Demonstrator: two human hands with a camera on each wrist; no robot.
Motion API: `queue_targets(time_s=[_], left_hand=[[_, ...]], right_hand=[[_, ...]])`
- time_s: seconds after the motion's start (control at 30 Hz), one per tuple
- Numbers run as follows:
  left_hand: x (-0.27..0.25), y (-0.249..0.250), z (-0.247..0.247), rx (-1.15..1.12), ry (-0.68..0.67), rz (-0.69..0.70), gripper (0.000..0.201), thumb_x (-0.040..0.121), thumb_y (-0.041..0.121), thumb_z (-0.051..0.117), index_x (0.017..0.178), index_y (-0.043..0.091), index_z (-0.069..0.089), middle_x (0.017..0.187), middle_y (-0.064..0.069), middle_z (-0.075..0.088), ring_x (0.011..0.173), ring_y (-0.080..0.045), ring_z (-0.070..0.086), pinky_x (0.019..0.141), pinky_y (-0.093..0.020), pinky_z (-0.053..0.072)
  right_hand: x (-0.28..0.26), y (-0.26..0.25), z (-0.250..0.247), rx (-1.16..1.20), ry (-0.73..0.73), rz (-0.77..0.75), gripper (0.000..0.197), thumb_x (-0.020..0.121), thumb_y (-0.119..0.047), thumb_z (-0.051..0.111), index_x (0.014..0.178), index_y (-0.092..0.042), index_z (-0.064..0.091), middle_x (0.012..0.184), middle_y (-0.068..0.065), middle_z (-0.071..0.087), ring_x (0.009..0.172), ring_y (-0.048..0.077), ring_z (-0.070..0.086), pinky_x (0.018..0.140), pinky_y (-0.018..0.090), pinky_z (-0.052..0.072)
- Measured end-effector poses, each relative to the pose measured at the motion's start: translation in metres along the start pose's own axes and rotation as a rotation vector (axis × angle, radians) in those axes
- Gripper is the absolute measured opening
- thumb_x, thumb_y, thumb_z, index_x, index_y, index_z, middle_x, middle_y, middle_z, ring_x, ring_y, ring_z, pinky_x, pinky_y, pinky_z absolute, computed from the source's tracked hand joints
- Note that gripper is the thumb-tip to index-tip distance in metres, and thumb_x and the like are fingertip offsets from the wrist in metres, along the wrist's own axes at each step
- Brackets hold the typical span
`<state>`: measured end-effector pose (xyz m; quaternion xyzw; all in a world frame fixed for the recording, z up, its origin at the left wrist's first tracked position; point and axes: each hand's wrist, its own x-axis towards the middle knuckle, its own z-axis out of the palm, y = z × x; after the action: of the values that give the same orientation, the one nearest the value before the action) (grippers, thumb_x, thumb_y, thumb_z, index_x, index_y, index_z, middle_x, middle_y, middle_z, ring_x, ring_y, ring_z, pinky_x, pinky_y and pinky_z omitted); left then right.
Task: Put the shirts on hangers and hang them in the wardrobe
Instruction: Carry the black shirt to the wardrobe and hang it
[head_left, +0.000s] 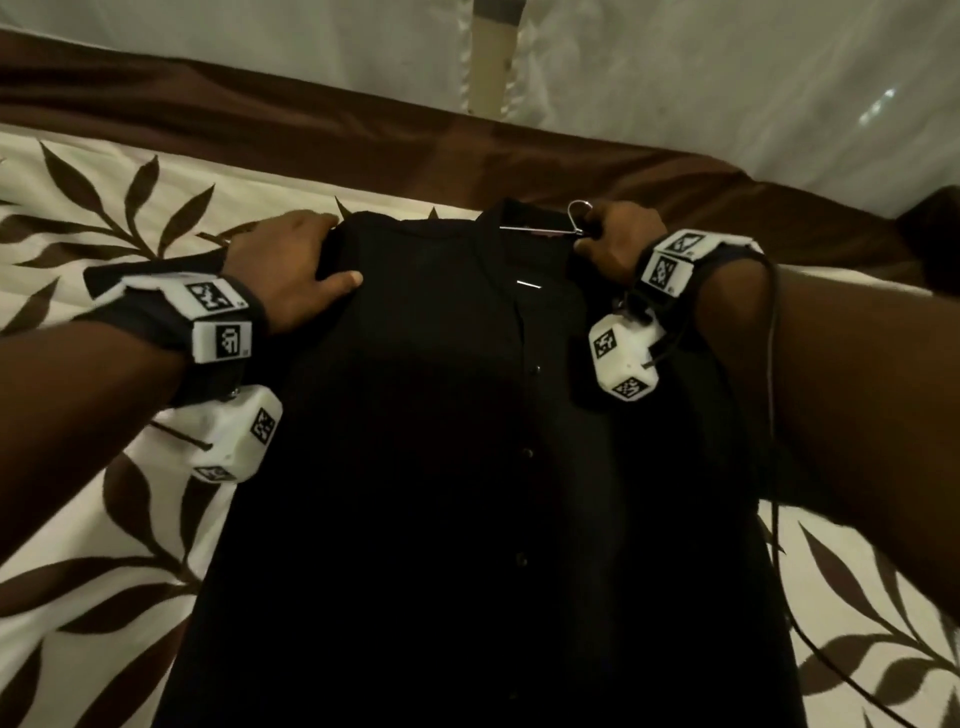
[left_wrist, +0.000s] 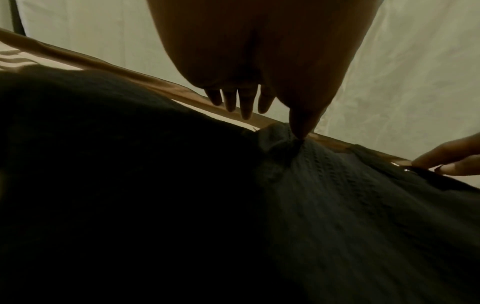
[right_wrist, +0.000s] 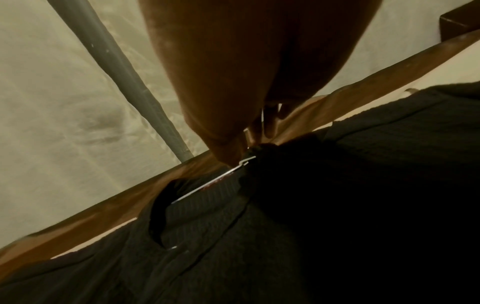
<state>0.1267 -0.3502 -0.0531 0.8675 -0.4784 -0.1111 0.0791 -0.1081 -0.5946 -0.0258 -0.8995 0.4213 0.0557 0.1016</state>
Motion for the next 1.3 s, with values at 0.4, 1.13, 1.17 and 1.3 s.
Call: queue_targets(time_s=[0.4, 1.13, 1.17, 1.3], left_hand=[[0.004, 0.015, 0.003, 0.056, -0.053, -0.114, 0.053, 0.091, 0.042, 0.065, 0.137, 0.021, 0.05, 0.129, -0.014, 0.06, 0.127, -0.039, 0.048, 0.105, -0.06, 0.028], [-0.136, 0.006, -0.184, -0.573, 0.066, -0.052, 0.026, 0.067, 0.041, 0.083, 0.077, 0.018, 0.077, 0.071, -0.006, 0.074, 0.065, -0.017, 0.068, 0.065, -0.04, 0.056], [-0.144, 0.012, -0.203, -0.613, 0.068, -0.044, 0.019, 0.069, 0.037, 0.084, 0.076, 0.02, 0.077, 0.069, -0.003, 0.074, 0.064, -0.018, 0.069, 0.066, -0.041, 0.057], [-0.192, 0.034, -0.281, -0.608, 0.046, 0.04, 0.016, 0.078, 0.025, 0.08, 0.066, 0.016, 0.075, 0.061, 0.003, 0.072, 0.054, -0.007, 0.067, 0.053, -0.024, 0.052]], right_hand=[[0.027, -0.01, 0.003, 0.184, -0.076, 0.004, 0.035, 0.087, -0.046, 0.069, 0.09, -0.013, 0.077, 0.091, 0.006, 0.074, 0.088, 0.025, 0.068, 0.073, 0.032, 0.052], [-0.116, -0.025, -0.234, 0.958, 0.313, -0.278, 0.025, 0.093, -0.002, 0.06, 0.08, -0.02, 0.05, 0.064, 0.008, 0.068, 0.065, 0.022, 0.071, 0.051, 0.024, 0.05], [-0.128, -0.03, -0.258, 0.949, 0.323, -0.293, 0.024, 0.094, -0.002, 0.059, 0.081, -0.02, 0.05, 0.064, 0.007, 0.069, 0.064, 0.021, 0.07, 0.051, 0.023, 0.049], [-0.185, -0.037, -0.36, 0.951, 0.366, -0.33, 0.025, 0.095, 0.001, 0.058, 0.081, -0.018, 0.05, 0.06, 0.005, 0.068, 0.064, 0.02, 0.071, 0.056, 0.029, 0.055]])
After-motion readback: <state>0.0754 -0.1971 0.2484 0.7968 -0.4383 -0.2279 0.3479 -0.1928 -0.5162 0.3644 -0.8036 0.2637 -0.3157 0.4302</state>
